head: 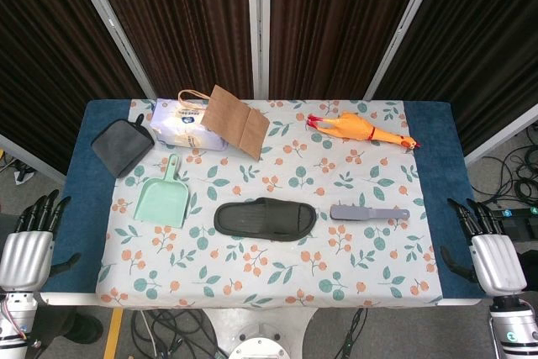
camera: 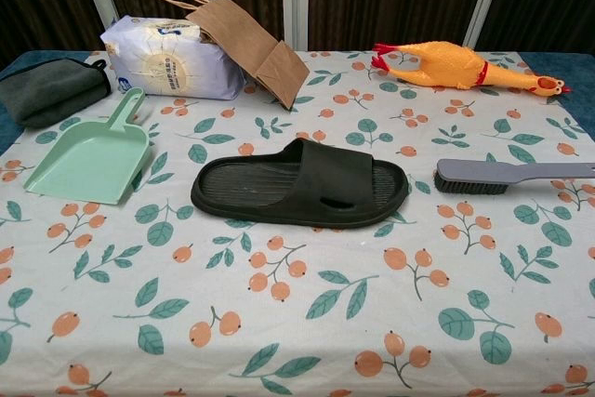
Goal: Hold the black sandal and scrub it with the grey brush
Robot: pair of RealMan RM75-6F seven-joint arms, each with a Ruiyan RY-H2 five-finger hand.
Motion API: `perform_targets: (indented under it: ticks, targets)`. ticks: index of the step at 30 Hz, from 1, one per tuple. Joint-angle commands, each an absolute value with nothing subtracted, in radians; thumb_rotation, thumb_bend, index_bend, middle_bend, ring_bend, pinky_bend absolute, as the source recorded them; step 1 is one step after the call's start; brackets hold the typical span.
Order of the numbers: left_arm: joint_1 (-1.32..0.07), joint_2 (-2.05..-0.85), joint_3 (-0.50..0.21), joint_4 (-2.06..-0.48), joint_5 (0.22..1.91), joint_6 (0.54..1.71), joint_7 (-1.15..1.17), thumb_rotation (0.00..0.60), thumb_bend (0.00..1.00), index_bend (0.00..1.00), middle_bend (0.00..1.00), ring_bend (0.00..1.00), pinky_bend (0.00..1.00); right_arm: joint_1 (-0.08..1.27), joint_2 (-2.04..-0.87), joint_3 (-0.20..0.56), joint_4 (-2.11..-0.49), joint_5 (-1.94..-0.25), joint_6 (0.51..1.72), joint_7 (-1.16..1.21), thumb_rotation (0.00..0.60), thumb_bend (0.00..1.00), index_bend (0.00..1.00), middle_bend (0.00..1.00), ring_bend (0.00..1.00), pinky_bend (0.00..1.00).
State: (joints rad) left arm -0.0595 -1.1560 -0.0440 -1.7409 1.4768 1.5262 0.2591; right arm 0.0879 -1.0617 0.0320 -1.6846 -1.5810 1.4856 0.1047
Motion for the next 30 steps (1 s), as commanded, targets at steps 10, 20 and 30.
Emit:
perform_targets:
  ticks: [10, 20, 30]
  targets:
    - [-0.063, -1.160, -0.046, -1.736, 1.472, 1.520, 0.254, 0.600, 0.00, 0.14, 0.13, 0.03, 0.14, 0.101, -1.056, 0.036, -1.699, -1.576, 1.464, 0.081, 0.600, 0.30, 0.02, 0.15, 0.02, 0.05]
    - [-0.062, -1.174, -0.042, -1.720, 1.462, 1.510, 0.236, 0.600, 0.00, 0.14, 0.13, 0.03, 0.14, 0.286, -1.125, 0.117, -1.667, -1.359, 1.142, -0.136, 0.600, 0.05, 0.02, 0.20, 0.10, 0.14]
    - [-0.066, -1.178, -0.045, -1.702, 1.444, 1.494, 0.222, 0.600, 0.00, 0.14, 0.13, 0.03, 0.14, 0.446, -1.306, 0.126, -1.437, -1.207, 0.898, -0.245, 0.600, 0.05, 0.08, 0.23, 0.10, 0.14]
